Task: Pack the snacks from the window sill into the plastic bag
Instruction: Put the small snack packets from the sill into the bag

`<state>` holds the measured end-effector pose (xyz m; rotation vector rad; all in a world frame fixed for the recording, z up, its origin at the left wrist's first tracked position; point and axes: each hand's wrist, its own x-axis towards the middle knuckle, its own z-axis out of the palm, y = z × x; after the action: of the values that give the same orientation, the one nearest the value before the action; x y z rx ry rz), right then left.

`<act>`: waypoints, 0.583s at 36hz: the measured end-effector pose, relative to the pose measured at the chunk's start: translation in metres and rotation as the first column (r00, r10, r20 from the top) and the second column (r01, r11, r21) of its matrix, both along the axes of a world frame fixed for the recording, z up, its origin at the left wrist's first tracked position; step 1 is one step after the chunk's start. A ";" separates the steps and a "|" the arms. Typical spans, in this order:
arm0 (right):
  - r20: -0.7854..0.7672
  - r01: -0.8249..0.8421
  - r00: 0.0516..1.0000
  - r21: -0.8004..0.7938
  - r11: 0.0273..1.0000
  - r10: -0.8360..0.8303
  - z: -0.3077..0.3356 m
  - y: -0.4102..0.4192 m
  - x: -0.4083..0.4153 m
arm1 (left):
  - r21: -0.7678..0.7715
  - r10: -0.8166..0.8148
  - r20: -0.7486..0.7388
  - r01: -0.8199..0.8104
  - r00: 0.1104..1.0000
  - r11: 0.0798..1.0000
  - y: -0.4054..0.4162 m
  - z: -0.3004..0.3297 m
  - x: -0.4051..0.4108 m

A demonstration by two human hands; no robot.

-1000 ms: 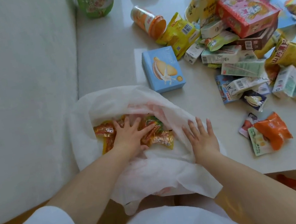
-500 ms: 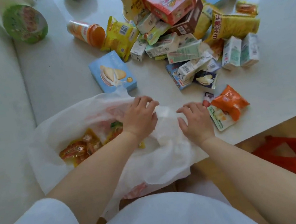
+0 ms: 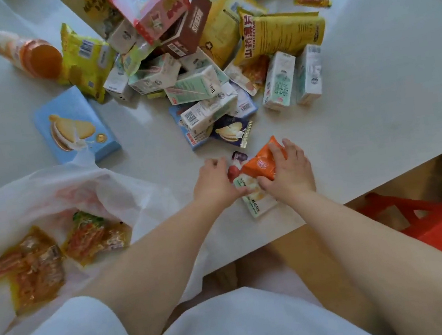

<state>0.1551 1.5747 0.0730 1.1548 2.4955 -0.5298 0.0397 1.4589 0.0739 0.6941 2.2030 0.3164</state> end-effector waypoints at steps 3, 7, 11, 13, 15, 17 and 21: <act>-0.015 -0.010 1.000 -0.075 0.997 0.009 -0.006 0.021 0.001 | 0.050 0.153 0.035 -0.155 0.988 0.987 0.021 -0.010 0.014; -0.028 -0.024 0.999 -0.073 0.997 0.022 -0.006 0.040 0.002 | -0.030 0.086 -0.078 -0.088 0.993 0.996 0.034 -0.020 0.030; -0.043 0.093 0.994 -0.144 0.985 -0.100 -0.007 0.056 -0.001 | -0.042 0.185 -0.014 -0.185 0.983 0.982 0.040 -0.023 0.033; -0.042 0.136 0.989 -0.175 0.975 -0.145 -0.007 0.059 -0.007 | -0.056 0.255 0.029 -0.253 0.967 0.966 0.040 -0.020 0.033; -0.021 0.179 0.982 -0.190 0.965 -0.186 -0.006 0.061 -0.013 | -0.078 0.317 0.047 -0.313 0.947 0.947 0.038 -0.016 0.033; -0.011 0.222 0.973 -0.209 0.952 -0.229 -0.003 0.063 -0.020 | -0.106 0.338 0.056 -0.331 0.939 0.938 0.035 -0.015 0.031; -0.124 0.147 0.979 -0.117 0.982 -0.162 0.011 0.062 -0.028 | -0.127 0.368 0.076 -0.357 0.927 0.925 0.025 -0.009 0.013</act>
<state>0.1270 1.6371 0.0837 1.3183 2.4643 -0.7979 0.0529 1.4835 0.0644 0.1988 2.2279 0.4019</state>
